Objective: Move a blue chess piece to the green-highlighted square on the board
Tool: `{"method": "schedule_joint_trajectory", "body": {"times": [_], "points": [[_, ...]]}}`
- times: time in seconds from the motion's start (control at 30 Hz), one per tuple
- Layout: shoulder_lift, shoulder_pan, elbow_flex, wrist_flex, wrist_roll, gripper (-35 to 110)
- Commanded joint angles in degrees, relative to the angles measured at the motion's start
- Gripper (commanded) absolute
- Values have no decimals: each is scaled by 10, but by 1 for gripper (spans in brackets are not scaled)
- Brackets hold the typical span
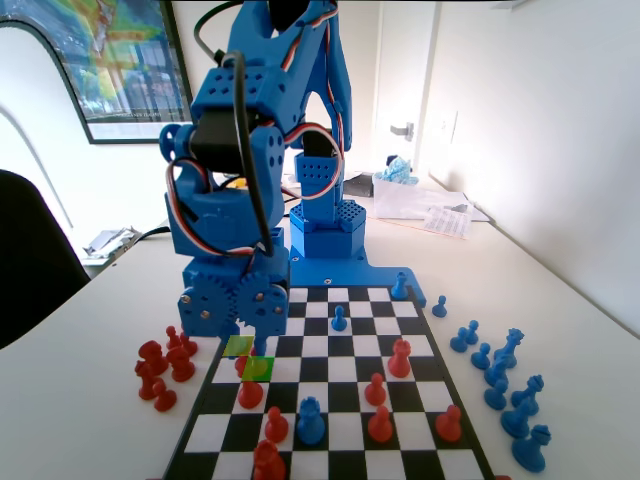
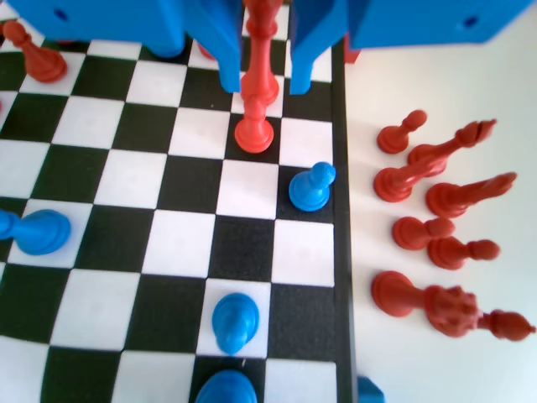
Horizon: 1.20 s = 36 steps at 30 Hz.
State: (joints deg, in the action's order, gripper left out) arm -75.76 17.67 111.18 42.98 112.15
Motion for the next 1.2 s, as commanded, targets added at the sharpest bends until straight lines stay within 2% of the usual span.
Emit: {"method": "schedule_joint_trajectory", "body": {"times": [0.0,0.47,1.17], "points": [[-20,1,-2,-8,9,11],[-19,3,57,-67,23,11],[-18,6,78,-98,28,8]]}}
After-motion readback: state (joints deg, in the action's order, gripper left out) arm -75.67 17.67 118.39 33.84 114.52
